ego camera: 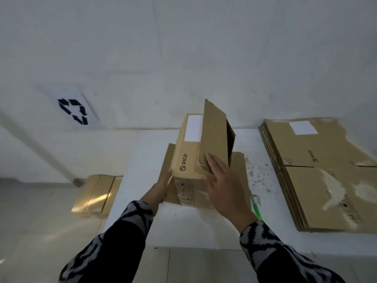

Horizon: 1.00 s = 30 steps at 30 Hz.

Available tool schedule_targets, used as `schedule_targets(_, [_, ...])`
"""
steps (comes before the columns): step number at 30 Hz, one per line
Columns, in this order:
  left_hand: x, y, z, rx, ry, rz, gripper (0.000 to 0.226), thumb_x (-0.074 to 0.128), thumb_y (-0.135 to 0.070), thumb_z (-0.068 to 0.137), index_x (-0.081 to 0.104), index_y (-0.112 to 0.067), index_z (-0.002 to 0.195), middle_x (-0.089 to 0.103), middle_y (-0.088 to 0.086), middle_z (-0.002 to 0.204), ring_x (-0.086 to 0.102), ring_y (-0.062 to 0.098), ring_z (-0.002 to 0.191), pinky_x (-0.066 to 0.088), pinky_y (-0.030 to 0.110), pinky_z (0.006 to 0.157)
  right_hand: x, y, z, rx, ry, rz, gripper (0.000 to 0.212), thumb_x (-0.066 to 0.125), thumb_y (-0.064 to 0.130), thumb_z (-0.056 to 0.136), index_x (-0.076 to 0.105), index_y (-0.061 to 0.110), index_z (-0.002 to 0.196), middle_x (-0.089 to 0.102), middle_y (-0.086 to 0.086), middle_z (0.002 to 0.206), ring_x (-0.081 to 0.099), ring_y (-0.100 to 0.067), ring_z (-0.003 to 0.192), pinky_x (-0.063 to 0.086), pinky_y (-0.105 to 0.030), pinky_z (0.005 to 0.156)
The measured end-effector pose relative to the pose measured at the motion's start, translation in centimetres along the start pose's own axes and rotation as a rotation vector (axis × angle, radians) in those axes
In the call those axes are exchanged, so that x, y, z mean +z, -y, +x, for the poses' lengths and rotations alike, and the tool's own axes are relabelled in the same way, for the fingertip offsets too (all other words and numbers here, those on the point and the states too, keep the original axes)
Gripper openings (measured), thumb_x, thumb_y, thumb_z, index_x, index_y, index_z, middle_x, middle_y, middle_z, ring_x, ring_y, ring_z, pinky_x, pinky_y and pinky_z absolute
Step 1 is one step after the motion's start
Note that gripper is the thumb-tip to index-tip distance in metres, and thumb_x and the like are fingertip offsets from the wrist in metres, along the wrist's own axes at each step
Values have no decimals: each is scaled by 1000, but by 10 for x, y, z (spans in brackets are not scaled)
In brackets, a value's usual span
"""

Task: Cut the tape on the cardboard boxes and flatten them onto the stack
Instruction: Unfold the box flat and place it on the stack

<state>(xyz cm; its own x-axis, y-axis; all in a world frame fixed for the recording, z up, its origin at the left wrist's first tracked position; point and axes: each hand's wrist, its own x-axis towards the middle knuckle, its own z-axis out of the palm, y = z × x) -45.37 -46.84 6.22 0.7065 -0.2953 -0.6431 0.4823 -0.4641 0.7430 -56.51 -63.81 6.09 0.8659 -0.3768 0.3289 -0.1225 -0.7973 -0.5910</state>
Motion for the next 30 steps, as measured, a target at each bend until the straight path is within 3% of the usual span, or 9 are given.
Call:
schedule_targets(3, [1, 4, 5, -45, 59, -321, 49, 43, -58, 97, 63, -23, 125, 69, 0, 97, 59, 18, 80, 43, 27, 67, -1, -3, 1, 25, -23, 62, 52, 50, 29, 101, 35, 28, 152, 36, 13, 155, 44, -11, 133, 45, -35, 106])
schedule_targets(5, [-1, 1, 8, -50, -78, -651, 34, 51, -39, 99, 59, -12, 117, 63, 4, 84, 52, 14, 64, 43, 23, 51, -1, -3, 2, 53, -32, 81, 52, 50, 27, 102, 35, 27, 152, 34, 13, 155, 43, -9, 133, 43, -26, 105])
schedule_targets(7, [-7, -7, 7, 46, -304, -811, 23, 59, -29, 96, 59, -13, 112, 59, 2, 79, 55, 15, 65, 44, 22, 52, 0, -3, 2, 63, -44, 80, 51, 49, 27, 102, 37, 24, 151, 36, 11, 155, 44, -8, 132, 40, -20, 101])
schedule_targets(10, [-9, -24, -6, 610, -485, -247, 12, 62, -28, 94, 66, -17, 91, 63, -9, 84, 60, 14, 80, 44, 23, 66, 4, -1, 0, 55, -46, 41, 48, 49, 26, 102, 40, 24, 150, 38, 11, 153, 47, -7, 129, 40, -18, 98])
schedule_targets(12, [-1, -34, -16, 881, -294, 295, 16, 65, -38, 92, 69, -29, 104, 62, -16, 97, 57, 2, 90, 42, 17, 77, 7, 0, -1, 42, -59, 7, 47, 49, 25, 102, 43, 23, 148, 42, 8, 152, 51, -10, 125, 41, -18, 95])
schedule_targets(14, [7, -38, -17, 1000, -149, 577, 35, 58, -51, 93, 64, -32, 122, 56, -16, 105, 51, 0, 97, 35, 10, 82, 11, 2, -3, 45, -60, -8, 47, 52, 22, 100, 45, 21, 147, 45, 4, 149, 54, -14, 121, 45, -22, 94])
schedule_targets(18, [16, -64, -15, 972, -239, 639, 38, 47, -63, 92, 56, -28, 82, 60, -14, 76, 57, 6, 73, 38, 12, 60, 11, 7, -6, 39, -34, -34, 57, 50, 15, 92, 44, 19, 147, 48, 3, 144, 48, -13, 123, 43, -30, 104])
schedule_targets(23, [29, -92, -12, 839, -194, 869, 40, 58, -60, 85, 48, -22, 81, 61, -8, 71, 57, 12, 67, 40, 26, 54, -14, 4, 21, 213, 4, 170, 39, 40, 16, 98, 62, 21, 130, 58, 8, 123, 52, -12, 114, 44, -30, 100])
schedule_targets(30, [27, -103, -5, 728, -89, 887, 43, 58, -63, 86, 57, -21, 79, 63, -10, 73, 58, 8, 72, 47, 28, 68, -52, -51, 43, 346, 229, -431, 45, 20, 39, 105, 62, 26, 116, 62, 1, 117, 50, -27, 114, 31, -41, 95])
